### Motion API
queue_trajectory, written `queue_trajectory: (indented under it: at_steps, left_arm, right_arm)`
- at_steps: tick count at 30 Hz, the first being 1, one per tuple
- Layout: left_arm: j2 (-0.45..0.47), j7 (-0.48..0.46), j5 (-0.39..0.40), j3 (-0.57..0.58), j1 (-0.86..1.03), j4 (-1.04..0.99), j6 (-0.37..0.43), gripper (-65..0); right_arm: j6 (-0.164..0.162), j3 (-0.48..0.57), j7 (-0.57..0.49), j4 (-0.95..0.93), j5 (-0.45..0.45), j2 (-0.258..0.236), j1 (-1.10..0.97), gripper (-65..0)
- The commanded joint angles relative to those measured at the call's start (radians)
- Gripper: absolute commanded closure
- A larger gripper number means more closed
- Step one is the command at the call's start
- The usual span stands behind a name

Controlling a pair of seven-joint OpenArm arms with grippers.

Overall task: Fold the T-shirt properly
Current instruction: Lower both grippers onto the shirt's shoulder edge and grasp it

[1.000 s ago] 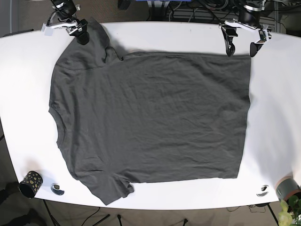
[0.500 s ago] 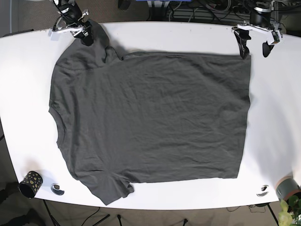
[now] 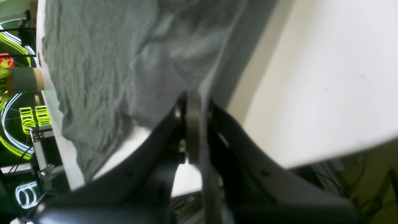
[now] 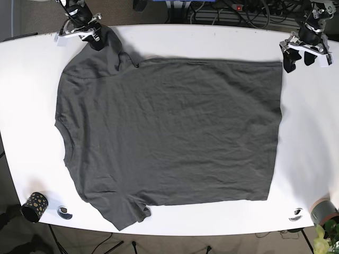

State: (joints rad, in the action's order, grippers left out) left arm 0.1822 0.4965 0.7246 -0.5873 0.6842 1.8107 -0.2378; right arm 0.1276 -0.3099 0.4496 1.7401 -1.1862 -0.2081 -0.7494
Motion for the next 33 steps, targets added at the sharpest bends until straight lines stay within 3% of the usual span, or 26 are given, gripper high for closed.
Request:
queue_trajectory:
  at_steps: [1, 11, 16, 30, 33]
  left_arm:
    - [0.004, 0.004, 0.008, -0.012, -0.013, -0.016, -0.047, -47.5]
    - [-0.002, 0.092, 0.007, -0.006, -0.080, -0.114, -0.058, -47.4]
    - [-0.002, 0.092, 0.002, 0.033, -0.094, -0.114, -0.108, -47.2]
    - [0.000, 0.103, 0.007, 0.106, -0.137, -0.213, -0.110, -46.9]
    - [0.000, 0.103, 0.007, 0.114, -0.151, -0.219, -0.110, -43.9]
  right_arm:
    - [0.013, -0.004, -0.010, 0.036, -0.014, -0.009, -0.022, 0.0]
    - [0.011, -0.004, -0.010, 0.062, -0.014, -0.009, -0.023, 0.0]
    - [0.011, -0.004, -0.010, 0.062, -0.014, -0.009, -0.025, 0.0]
    - [0.011, -0.004, -0.010, 0.062, -0.014, -0.009, -0.025, 0.0]
    - [0.011, -0.004, -0.010, 0.062, -0.014, -0.009, -0.025, 0.0]
